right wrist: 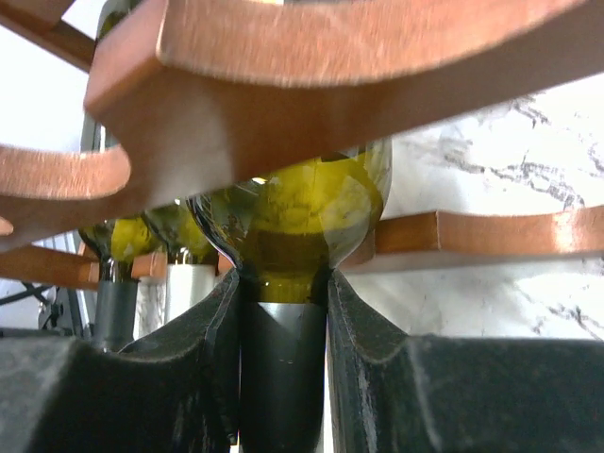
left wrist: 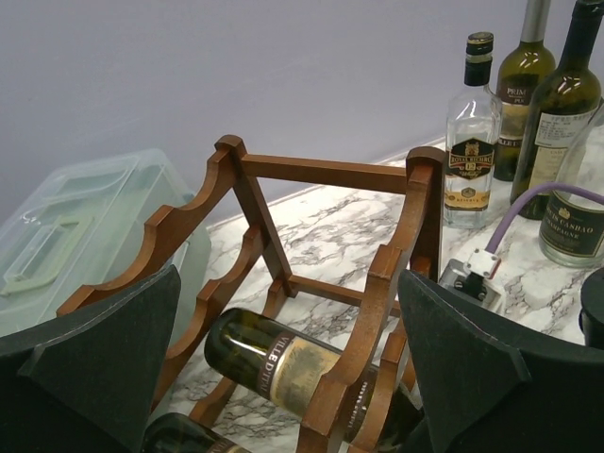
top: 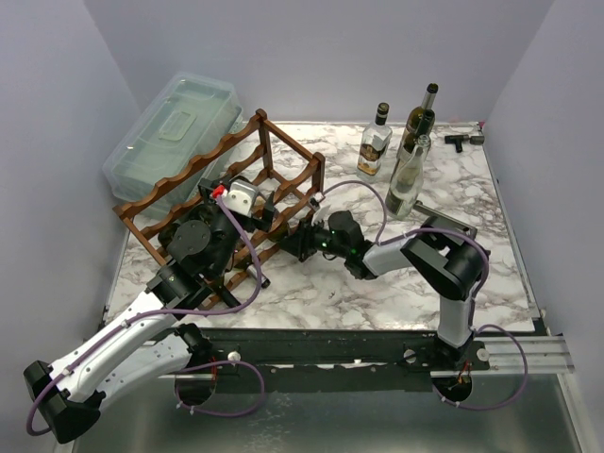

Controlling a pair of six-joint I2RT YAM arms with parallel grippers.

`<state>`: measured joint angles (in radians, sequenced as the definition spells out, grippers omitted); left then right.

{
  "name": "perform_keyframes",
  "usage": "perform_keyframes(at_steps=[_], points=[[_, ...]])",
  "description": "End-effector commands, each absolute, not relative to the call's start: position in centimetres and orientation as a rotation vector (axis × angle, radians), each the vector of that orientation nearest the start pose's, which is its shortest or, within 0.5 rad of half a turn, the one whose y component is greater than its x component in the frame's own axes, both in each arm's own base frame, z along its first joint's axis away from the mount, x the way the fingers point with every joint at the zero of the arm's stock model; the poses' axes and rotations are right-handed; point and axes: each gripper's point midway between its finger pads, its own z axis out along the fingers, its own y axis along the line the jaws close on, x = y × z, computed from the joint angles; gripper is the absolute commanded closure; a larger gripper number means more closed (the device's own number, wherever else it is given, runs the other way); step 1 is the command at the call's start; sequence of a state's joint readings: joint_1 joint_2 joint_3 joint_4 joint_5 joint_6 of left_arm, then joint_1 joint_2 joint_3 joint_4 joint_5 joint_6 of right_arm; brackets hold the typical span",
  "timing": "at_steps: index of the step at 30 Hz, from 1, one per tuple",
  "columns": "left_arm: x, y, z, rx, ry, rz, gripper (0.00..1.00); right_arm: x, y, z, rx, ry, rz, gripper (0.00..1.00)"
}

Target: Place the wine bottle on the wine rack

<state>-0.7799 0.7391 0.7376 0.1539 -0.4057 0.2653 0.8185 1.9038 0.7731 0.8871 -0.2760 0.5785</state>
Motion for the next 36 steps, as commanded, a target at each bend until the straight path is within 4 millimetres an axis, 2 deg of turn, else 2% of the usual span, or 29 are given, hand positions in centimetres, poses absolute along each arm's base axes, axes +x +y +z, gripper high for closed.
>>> perform_keyframes(at_steps=[1, 6, 13, 21, 36], points=[[27.4, -15.4, 34.5, 0.378, 1.370, -0.129, 0.01, 30.8, 42.8, 13.6, -0.439, 1.698, 1.243, 1.00], [27.4, -15.4, 34.6, 0.375, 1.369, -0.131, 0.01, 30.3, 43.7, 13.2, -0.449, 1.714, 1.252, 0.99], [27.2, -15.3, 34.8, 0.373, 1.363, -0.136, 0.01, 29.6, 44.2, 11.5, -0.437, 1.773, 1.243, 0.99], [26.9, -15.0, 35.4, 0.357, 1.348, -0.147, 0.01, 30.9, 45.0, 10.4, -0.380, 1.844, 1.208, 0.99], [26.8, -14.9, 35.6, 0.351, 1.344, -0.152, 0.01, 32.1, 46.2, 11.0, -0.373, 1.841, 1.168, 1.00]])
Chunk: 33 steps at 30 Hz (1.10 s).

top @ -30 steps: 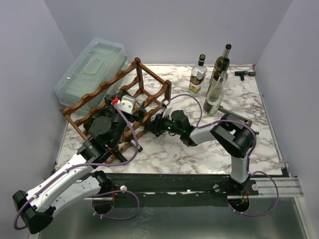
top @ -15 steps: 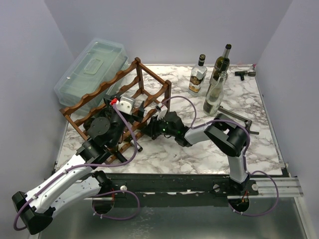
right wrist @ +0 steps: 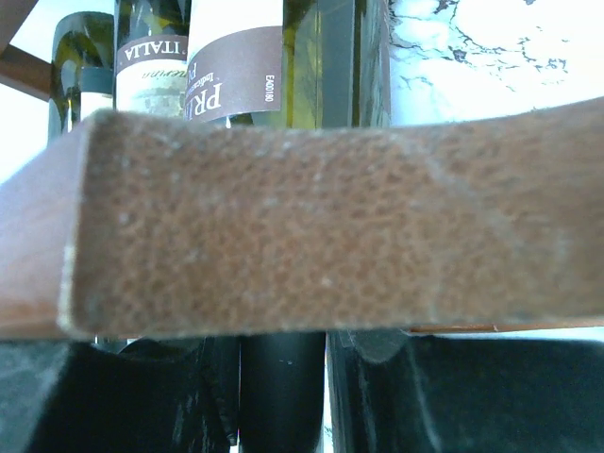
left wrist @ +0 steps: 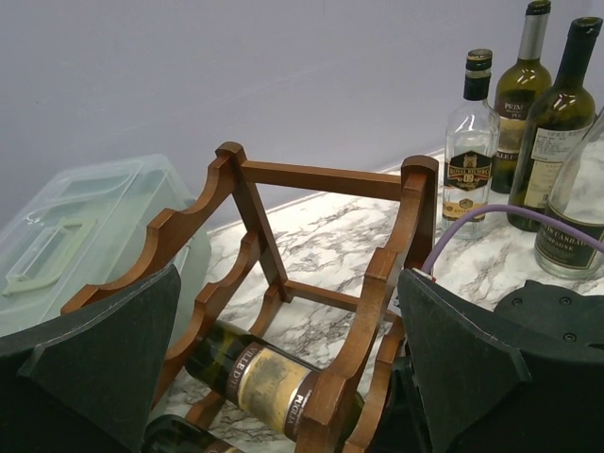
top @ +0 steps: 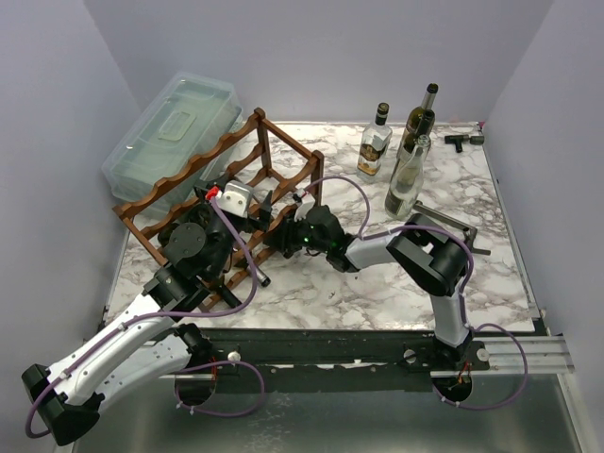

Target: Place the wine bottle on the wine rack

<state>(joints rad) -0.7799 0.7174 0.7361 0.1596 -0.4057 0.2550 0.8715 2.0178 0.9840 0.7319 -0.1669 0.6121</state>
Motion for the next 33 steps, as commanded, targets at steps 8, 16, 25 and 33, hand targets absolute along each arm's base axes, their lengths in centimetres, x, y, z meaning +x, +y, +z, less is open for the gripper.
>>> perform_keyframes(at_steps=[8, 16, 25, 33], points=[[26.8, -14.9, 35.7, 0.349, 1.340, -0.153, 0.01, 32.7, 46.8, 10.6, -0.387, 1.855, 1.137, 1.00], [26.7, -14.8, 35.8, 0.348, 1.337, -0.153, 0.01, 32.8, 47.0, 9.2, -0.449, 1.897, 1.053, 1.00], [26.7, -14.9, 35.8, 0.348, 1.338, -0.155, 0.01, 33.8, 47.2, 9.3, -0.411, 1.907, 1.015, 0.72], [26.8, -14.9, 35.7, 0.352, 1.341, -0.151, 0.01, 33.2, 44.3, 9.2, -0.338, 1.927, 0.947, 0.24]])
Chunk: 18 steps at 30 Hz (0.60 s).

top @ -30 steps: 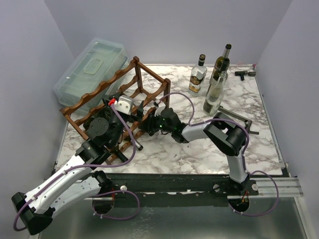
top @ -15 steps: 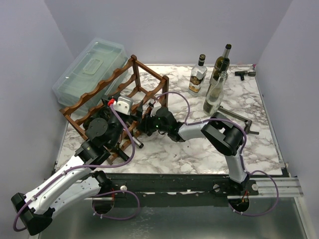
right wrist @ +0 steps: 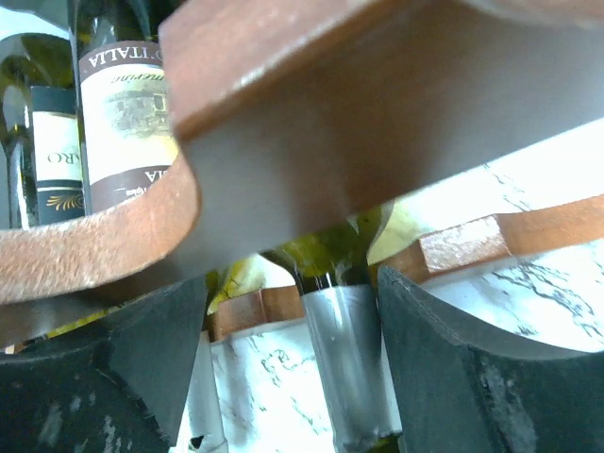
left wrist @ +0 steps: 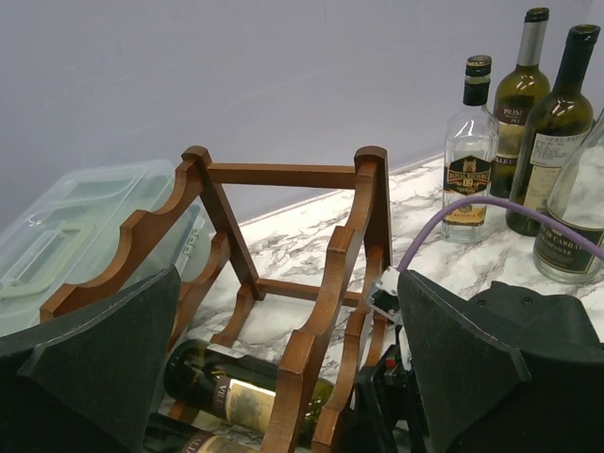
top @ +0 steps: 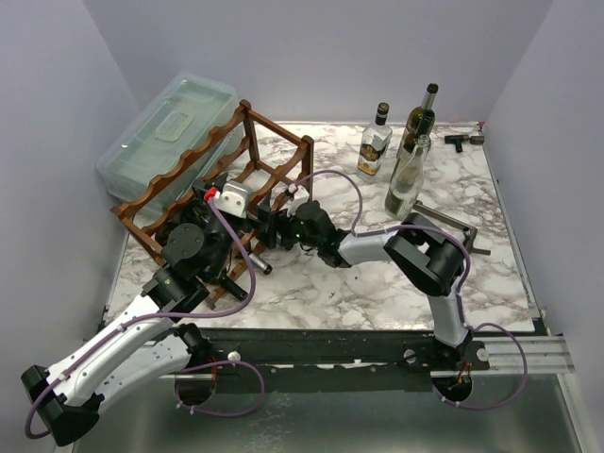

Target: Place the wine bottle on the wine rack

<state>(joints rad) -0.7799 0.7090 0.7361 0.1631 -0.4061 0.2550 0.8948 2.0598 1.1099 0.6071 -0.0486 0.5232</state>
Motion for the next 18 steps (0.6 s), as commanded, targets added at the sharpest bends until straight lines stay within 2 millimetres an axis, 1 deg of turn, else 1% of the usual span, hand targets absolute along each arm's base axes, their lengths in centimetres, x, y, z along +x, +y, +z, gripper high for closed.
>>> perform_keyframes(at_steps=[1, 4, 7, 10, 14, 16, 18], points=[[26.8, -14.9, 35.7, 0.350, 1.341, -0.150, 0.01, 33.0, 44.0, 9.3, -0.342, 1.925, 0.946, 0.22], [26.9, -14.9, 35.6, 0.349, 1.346, -0.146, 0.01, 32.3, 42.9, 9.3, -0.339, 1.926, 0.936, 0.17], [27.3, -14.9, 35.2, 0.346, 1.364, -0.125, 0.01, 32.0, 42.2, 9.5, -0.340, 1.933, 0.922, 0.16], [28.2, -14.9, 34.6, 0.340, 1.420, -0.087, 0.01, 31.6, 41.8, 9.8, -0.331, 1.928, 0.930, 0.15], [30.7, -14.0, 33.0, 0.257, 1.547, -0.036, 0.01, 31.1, 41.3, 9.9, -0.326, 1.937, 0.937, 0.14], [31.9, -14.6, 31.9, 0.267, 1.629, -0.080, 0.01, 30.7, 41.3, 9.8, -0.337, 1.937, 0.951, 0.14], [32.9, -15.1, 31.3, 0.257, 1.680, -0.140, 0.01, 30.4, 41.3, 9.4, -0.347, 1.946, 0.961, 0.16]])
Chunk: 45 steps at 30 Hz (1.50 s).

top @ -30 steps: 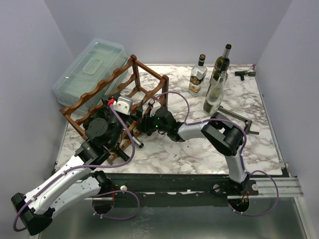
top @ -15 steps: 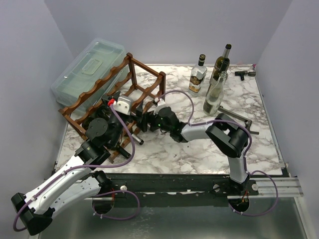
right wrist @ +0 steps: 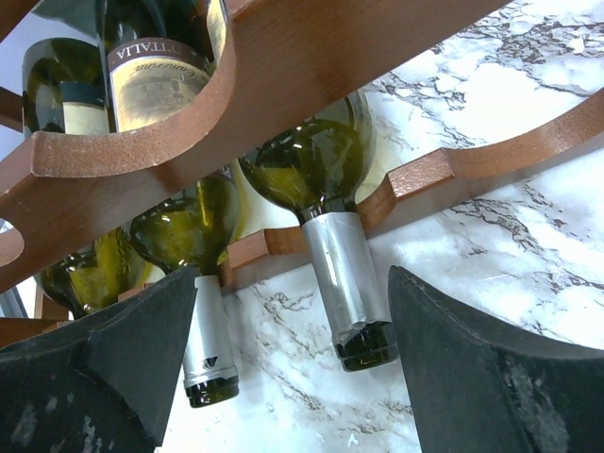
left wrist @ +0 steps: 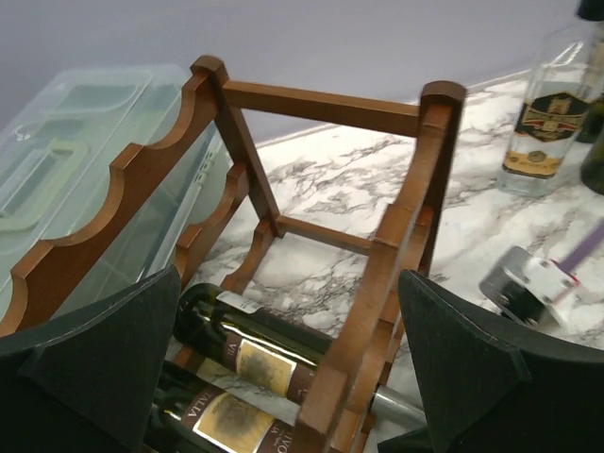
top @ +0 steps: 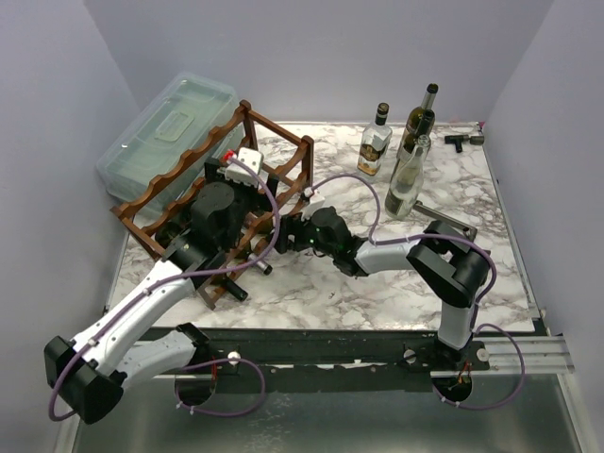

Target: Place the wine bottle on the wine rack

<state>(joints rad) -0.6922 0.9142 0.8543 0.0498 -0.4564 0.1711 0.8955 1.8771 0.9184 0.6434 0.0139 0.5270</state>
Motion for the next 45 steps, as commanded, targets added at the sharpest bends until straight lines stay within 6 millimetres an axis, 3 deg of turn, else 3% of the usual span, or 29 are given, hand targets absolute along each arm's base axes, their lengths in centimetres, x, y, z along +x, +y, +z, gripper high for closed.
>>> perform_keyframes(at_steps=[1, 5, 9, 13, 23, 37, 45], points=[[33.3, -15.3, 31.0, 0.256, 1.694, -0.170, 0.01, 30.3, 41.2, 9.1, -0.349, 1.961, 0.959, 0.17], [34.4, -16.8, 29.7, 0.283, 1.757, -0.325, 0.01, 29.5, 40.9, 8.7, -0.368, 1.974, 0.982, 0.19], [33.7, -19.9, 29.5, 0.404, 1.721, -0.501, 0.01, 29.3, 40.1, 8.4, -0.364, 1.989, 0.985, 0.19], [33.4, -21.3, 28.5, 0.435, 1.745, -0.584, 0.05, 29.2, 39.7, 7.9, -0.371, 1.995, 0.985, 0.21], [33.3, -21.3, 25.5, 0.428, 1.834, -0.576, 0.19, 28.9, 39.1, 6.9, -0.381, 2.015, 0.960, 0.38], [30.2, -24.4, 25.5, 0.638, 1.796, -0.604, 0.50, 28.7, 38.5, 6.7, -0.341, 2.015, 0.965, 0.42], [29.6, -24.5, 25.7, 0.674, 1.772, -0.572, 0.56, 28.8, 38.1, 6.7, -0.310, 2.009, 0.959, 0.51]])
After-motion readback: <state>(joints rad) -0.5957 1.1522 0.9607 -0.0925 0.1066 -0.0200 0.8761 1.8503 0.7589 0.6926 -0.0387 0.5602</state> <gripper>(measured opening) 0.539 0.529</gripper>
